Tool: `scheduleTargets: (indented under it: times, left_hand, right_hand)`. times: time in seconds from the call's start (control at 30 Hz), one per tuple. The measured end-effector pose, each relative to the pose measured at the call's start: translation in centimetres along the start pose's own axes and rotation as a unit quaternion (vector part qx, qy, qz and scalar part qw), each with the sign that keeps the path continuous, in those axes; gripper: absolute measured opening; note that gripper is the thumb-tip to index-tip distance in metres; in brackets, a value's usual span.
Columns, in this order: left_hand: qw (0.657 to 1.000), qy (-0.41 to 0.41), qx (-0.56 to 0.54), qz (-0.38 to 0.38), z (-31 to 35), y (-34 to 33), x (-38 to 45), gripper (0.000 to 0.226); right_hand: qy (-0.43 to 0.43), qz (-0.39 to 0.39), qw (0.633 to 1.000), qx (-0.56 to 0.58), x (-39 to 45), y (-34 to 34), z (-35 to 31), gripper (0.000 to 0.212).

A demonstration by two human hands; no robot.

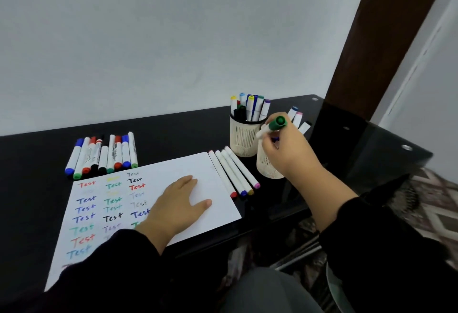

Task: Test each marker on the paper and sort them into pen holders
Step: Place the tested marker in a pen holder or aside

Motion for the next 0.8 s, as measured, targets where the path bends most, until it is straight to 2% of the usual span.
scheduleTargets:
  times: [0.3, 0.47, 0.63, 0.8]
  left_hand:
    - [1.0, -0.009, 0.004, 0.0, -0.4, -0.4, 0.1, 0.072]
    - [1.0, -0.003, 0.004, -0.008, -0.5, -0.4, 0.2, 0.072]
    - [1.0, -0.007, -0.006, 0.011, -0.4, -0.3, 0.1, 0.071]
    - [1.0, -0.008, -0.002, 0.011, -0.3, -0.2, -0.1, 0.071]
  right_hand:
    - [-0.015, 0.024, 1.0, 0.009, 1.7, 0.3, 0.3, 0.017]
    - [-0.028, 0.038, 0.999, 0.013, 2.0, 0.8, 0.4, 0.01]
    - [-0.027, 0.012, 0.996, -0.078, 3.2, 0.6, 0.1, 0.01]
    - [-0.066, -0.016, 0.989, -0.134, 4.7, 0.7, 0.6, 0.008]
Point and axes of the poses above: each hand's wrist, its own x-axis towards the middle knuckle, its own y-axis out of the back of the hand, z = x × y, the point moved 4 cm from there along x, towards the middle knuckle, and after that the axes turned 11 degrees about -y, right-handed, at the moved point
